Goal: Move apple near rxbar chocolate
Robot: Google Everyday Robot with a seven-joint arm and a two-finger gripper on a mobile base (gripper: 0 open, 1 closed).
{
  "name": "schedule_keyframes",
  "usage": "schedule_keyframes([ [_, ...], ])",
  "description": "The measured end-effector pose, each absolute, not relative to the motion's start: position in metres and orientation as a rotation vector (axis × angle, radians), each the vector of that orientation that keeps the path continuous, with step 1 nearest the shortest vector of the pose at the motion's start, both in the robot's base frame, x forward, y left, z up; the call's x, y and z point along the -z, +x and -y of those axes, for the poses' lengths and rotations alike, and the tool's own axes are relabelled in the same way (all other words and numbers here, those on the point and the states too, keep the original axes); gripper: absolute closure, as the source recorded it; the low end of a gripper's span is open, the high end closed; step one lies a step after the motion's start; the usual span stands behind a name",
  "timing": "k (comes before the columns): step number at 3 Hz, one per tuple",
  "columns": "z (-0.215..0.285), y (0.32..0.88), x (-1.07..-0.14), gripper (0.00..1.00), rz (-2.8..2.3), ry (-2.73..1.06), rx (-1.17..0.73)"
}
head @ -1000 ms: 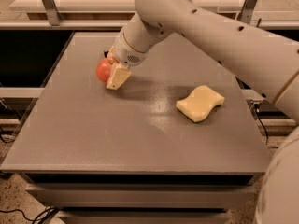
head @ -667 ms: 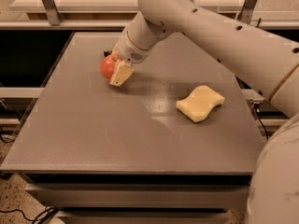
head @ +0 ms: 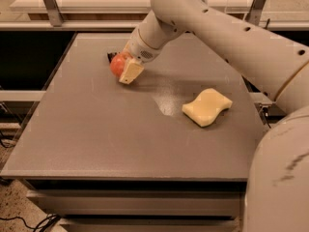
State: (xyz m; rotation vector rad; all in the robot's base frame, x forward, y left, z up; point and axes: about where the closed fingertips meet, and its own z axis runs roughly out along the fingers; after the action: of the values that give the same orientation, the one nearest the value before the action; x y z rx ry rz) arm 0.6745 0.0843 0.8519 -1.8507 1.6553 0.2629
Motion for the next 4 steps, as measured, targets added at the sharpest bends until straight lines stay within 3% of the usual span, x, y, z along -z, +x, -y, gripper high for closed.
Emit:
schedule_keyframes([
  [1, -0.083, 0.688, -0.85, 1.0, -1.658, -1.833, -0.273],
  [2, -0.084, 0.699, -0.848, 0.83, -1.659, -1.824, -0.286],
  [4, -0.082, 0.708, -0.849, 0.36, -1.658, -1.795, -0.296],
])
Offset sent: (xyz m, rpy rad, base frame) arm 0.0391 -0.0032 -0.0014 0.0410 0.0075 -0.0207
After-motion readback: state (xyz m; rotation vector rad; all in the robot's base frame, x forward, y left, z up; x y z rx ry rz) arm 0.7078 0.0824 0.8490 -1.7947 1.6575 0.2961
